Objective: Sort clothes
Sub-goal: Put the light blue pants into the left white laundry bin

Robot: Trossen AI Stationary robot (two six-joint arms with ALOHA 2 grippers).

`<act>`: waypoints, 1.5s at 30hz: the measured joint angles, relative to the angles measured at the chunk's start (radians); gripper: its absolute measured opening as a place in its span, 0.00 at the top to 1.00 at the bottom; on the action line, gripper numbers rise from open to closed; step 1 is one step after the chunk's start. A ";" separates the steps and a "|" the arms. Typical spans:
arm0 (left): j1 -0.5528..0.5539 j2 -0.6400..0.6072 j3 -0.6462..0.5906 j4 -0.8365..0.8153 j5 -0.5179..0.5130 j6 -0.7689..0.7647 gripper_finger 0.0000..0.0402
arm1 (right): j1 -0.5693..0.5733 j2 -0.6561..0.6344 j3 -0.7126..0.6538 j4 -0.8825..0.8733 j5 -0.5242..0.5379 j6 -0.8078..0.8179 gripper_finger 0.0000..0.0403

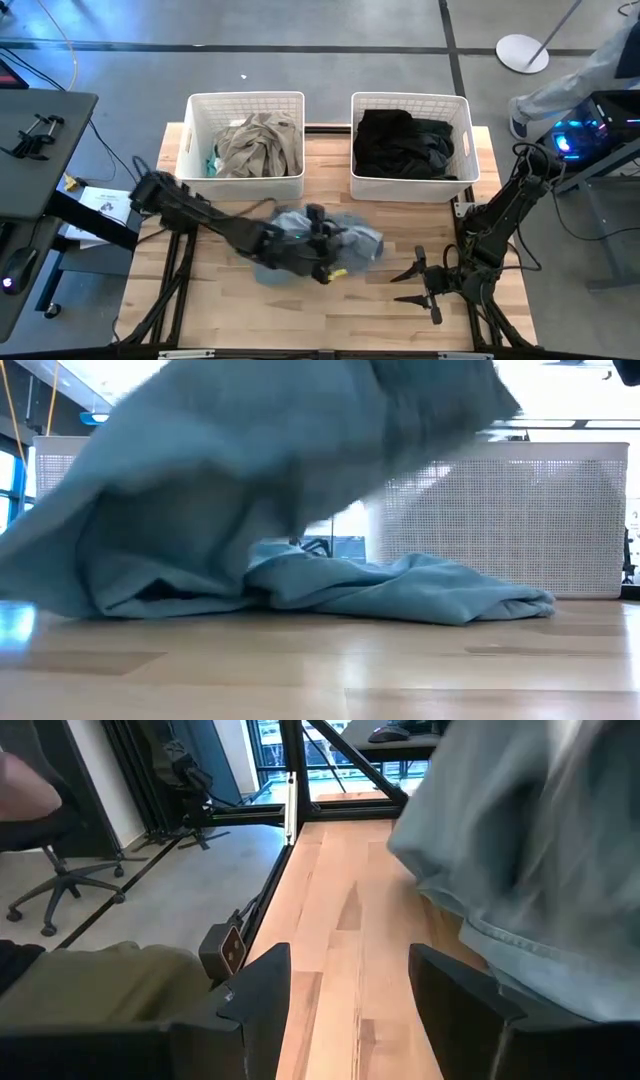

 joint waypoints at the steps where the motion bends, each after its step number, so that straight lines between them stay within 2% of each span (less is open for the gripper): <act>1: -0.015 -0.033 0.015 0.011 -0.055 0.056 0.82 | 0.000 0.000 0.000 0.000 0.001 0.000 0.52; 5: -0.062 -0.169 0.053 0.143 -0.249 0.283 0.82 | 0.000 0.000 0.000 -0.005 0.003 0.000 0.52; 7: -0.070 -0.231 0.056 0.179 -0.251 0.316 0.82 | 0.000 0.000 0.000 -0.005 0.003 0.000 0.52; 10: -0.043 -0.299 0.056 0.060 -0.111 0.204 0.82 | 0.000 0.000 0.000 -0.005 0.003 0.000 0.52; 12: -0.001 -0.325 0.055 -0.086 0.048 0.053 0.82 | 0.000 0.000 0.000 -0.005 0.003 0.000 0.52; 14: 0.052 -0.326 0.053 -0.231 0.251 -0.104 0.82 | 0.000 0.000 0.000 -0.005 0.003 0.000 0.52; 16: 0.095 -0.303 0.022 -0.314 0.428 -0.201 0.82 | 0.000 0.000 0.000 -0.005 0.003 0.000 0.52; 18: 0.118 -0.263 -0.046 -0.318 0.513 -0.242 0.82 | 0.000 0.000 0.000 -0.005 0.002 0.000 0.52; 21: 0.132 -0.189 -0.168 -0.257 0.535 -0.262 0.80 | 0.000 0.000 0.000 -0.006 0.002 0.000 0.52; 24: 0.149 -0.102 -0.243 -0.209 0.556 -0.230 0.70 | 0.000 0.000 0.000 -0.008 0.002 0.000 0.52; 27: 0.173 -0.010 -0.250 -0.199 0.556 -0.225 0.57 | 0.000 0.000 0.000 -0.008 0.002 -0.001 0.52; 35: 0.230 0.131 -0.248 -0.162 0.533 -0.175 0.23 | 0.000 0.000 0.000 -0.011 0.003 0.000 0.52; 37: 0.248 0.162 -0.246 -0.162 0.583 -0.188 0.20 | 0.000 0.000 0.000 -0.011 0.003 0.000 0.52; 41: 0.285 0.232 -0.243 -0.127 0.773 -0.248 0.18 | 0.000 0.000 0.000 -0.011 0.003 0.000 0.52; 45: 0.292 0.296 -0.237 -0.098 0.808 -0.263 0.18 | 0.000 0.000 0.000 -0.011 0.003 0.000 0.52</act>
